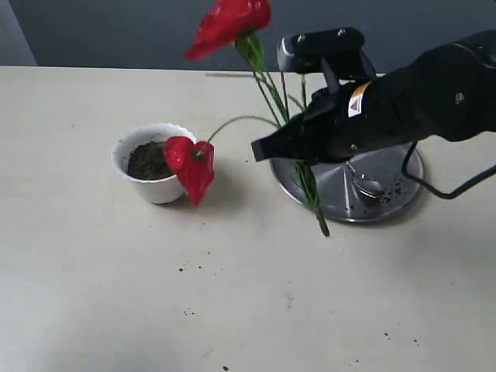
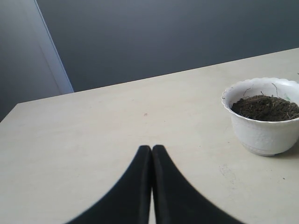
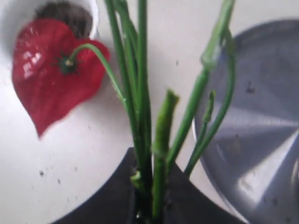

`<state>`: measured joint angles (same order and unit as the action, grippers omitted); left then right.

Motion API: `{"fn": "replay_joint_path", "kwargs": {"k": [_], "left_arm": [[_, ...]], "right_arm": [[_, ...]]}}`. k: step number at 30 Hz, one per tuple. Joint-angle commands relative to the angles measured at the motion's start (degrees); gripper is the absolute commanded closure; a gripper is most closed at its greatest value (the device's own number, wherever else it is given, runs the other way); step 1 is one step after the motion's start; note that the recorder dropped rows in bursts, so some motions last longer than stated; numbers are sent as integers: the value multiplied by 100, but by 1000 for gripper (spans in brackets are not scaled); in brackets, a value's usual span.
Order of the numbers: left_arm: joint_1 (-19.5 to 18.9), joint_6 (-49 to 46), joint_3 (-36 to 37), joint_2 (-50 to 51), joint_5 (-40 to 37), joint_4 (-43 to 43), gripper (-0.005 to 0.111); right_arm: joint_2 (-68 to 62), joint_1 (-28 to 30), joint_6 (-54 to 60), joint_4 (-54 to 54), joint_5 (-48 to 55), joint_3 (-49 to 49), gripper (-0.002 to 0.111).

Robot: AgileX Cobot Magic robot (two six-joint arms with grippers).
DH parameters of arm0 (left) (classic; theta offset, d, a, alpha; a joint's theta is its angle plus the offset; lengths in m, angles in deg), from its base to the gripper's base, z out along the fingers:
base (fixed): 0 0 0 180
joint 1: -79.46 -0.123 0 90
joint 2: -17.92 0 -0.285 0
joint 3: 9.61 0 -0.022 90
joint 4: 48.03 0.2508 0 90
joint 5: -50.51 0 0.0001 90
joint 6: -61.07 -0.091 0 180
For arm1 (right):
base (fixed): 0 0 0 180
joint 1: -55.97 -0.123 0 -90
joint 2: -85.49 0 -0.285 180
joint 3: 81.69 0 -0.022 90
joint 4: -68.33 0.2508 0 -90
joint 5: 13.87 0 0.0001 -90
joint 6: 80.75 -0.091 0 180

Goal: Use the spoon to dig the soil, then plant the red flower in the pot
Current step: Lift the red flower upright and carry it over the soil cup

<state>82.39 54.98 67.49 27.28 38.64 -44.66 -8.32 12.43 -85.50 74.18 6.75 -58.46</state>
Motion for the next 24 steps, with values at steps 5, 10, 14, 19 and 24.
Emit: {"fn": "replay_joint_path", "kwargs": {"k": [5, 10, 14, 19, 24], "left_arm": [[9, 28, 11, -24, 34, -25, 106], [9, 28, 11, -24, 34, -25, 106], [9, 28, 11, -24, 34, -25, 106], [9, 28, 11, -24, 34, -25, 106], [9, 28, 11, -24, 34, -25, 106]], "right_arm": [[0, 7, 13, 24, -3131, -4, 108], [-258, 7, 13, -40, -3952, -4, 108], [-668, 7, -40, -180, -4098, -4, 108], [-1498, -452, -147, -1093, -6621, -4, 108], [-2670, -849, -172, -1200, -7669, -492, 108]]}}
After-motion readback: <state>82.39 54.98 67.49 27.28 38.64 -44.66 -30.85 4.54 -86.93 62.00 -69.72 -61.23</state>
